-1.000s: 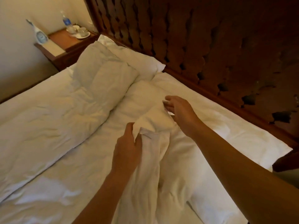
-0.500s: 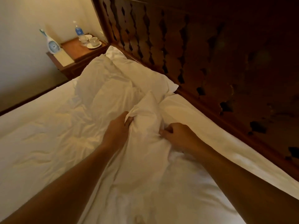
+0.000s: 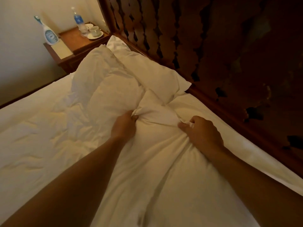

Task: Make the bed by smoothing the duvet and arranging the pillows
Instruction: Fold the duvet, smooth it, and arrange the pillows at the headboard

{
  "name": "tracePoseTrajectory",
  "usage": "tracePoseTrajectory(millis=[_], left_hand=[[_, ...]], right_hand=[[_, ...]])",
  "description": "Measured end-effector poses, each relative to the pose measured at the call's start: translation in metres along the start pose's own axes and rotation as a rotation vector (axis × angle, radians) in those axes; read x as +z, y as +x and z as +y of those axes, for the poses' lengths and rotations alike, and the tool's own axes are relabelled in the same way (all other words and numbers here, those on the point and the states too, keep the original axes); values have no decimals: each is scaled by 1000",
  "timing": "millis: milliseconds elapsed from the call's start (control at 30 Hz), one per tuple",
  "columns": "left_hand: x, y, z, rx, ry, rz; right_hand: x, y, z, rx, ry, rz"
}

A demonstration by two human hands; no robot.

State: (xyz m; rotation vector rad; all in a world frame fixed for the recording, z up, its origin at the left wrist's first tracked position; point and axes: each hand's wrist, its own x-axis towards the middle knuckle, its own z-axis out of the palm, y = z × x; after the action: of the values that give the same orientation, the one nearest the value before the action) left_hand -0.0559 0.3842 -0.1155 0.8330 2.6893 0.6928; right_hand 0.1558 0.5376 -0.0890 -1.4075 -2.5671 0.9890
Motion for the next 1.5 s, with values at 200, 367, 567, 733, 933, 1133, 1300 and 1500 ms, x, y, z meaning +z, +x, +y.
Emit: tracePoseTrajectory(millis=[200, 367, 567, 733, 933, 1133, 1300, 1500], left_hand=[[2, -3, 6, -27, 102, 108], [-2, -56, 25, 40, -39, 382], [38, -93, 9, 443, 103, 85], [52, -37, 1, 509, 276, -87], [63, -4, 15, 475, 326, -217], [52, -20, 25, 416, 199, -212], [37, -57, 17, 445, 33, -143], [46, -129, 18, 208, -208, -38]], right_hand=[[3, -8, -9, -62, -218, 51], [-6, -49, -24, -318, -215, 234], [38, -85, -4, -454, -409, 28], [35, -72, 21, -326, -548, -8], [31, -65, 33, -115, -538, -40], [32, -68, 32, -101, -523, -61], [22, -96, 26, -255, -429, 116], [45, -141, 31, -511, -506, -35]])
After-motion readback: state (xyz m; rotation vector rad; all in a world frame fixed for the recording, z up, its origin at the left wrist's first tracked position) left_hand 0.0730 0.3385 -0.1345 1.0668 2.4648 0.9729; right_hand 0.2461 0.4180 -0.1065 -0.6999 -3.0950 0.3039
